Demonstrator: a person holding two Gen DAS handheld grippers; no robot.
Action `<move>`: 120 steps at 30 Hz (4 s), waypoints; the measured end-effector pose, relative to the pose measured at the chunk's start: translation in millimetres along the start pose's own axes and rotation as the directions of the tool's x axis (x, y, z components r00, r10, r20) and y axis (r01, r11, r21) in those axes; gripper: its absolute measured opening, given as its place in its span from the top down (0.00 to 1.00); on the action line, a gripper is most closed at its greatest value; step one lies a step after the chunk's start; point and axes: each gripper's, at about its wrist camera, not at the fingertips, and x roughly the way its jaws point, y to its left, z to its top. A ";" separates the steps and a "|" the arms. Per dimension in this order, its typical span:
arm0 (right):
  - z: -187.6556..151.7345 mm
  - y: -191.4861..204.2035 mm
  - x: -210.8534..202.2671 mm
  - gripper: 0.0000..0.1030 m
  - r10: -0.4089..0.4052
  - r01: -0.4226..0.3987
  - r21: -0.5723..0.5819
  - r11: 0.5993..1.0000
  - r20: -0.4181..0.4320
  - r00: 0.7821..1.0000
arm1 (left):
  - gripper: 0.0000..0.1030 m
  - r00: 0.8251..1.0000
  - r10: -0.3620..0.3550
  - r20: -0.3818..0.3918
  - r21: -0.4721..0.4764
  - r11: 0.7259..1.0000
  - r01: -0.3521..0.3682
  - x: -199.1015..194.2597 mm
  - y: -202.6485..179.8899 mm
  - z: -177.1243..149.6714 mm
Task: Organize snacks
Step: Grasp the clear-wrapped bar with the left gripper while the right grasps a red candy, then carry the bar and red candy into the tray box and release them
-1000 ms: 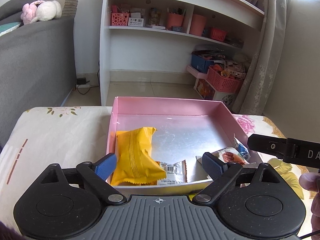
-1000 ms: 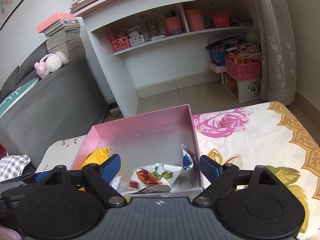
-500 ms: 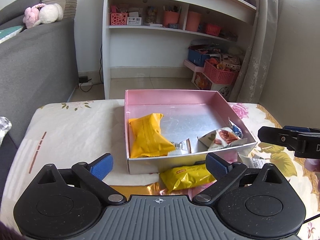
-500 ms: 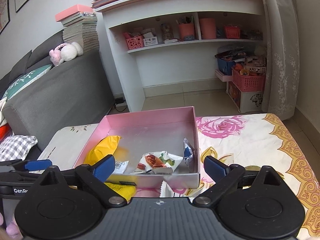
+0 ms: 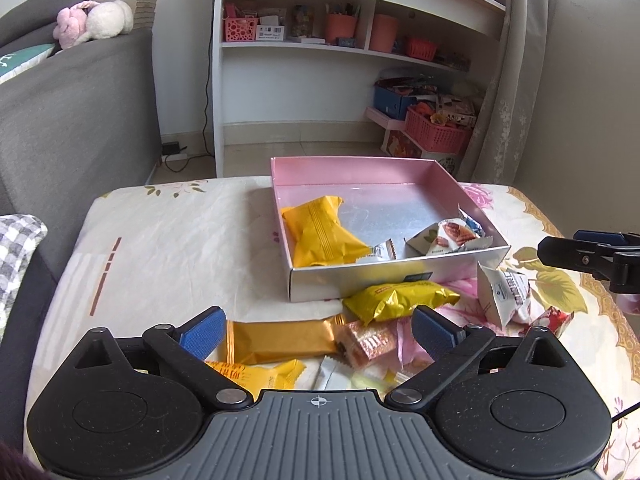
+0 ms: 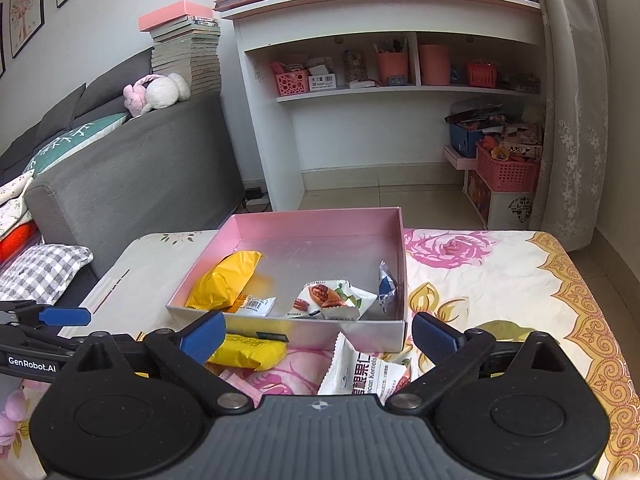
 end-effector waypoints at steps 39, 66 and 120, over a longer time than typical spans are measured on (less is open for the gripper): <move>-64.2 1.1 42.7 0.20 -0.034 0.042 0.010 0.999 -0.390 0.920 | 0.50 0.931 -0.163 -0.326 0.176 0.957 0.229 23.0 -54.1 -51.2; -60.7 4.8 35.9 0.70 -0.023 0.001 -0.060 0.998 -0.381 0.924 | 0.83 0.931 -0.122 -0.343 0.196 0.960 0.198 27.1 -60.2 -52.5; 40.5 -30.6 97.8 0.70 0.037 -0.017 0.222 0.975 -0.090 0.995 | 0.84 0.998 -0.059 0.020 -0.208 0.976 0.062 112.2 -44.6 66.9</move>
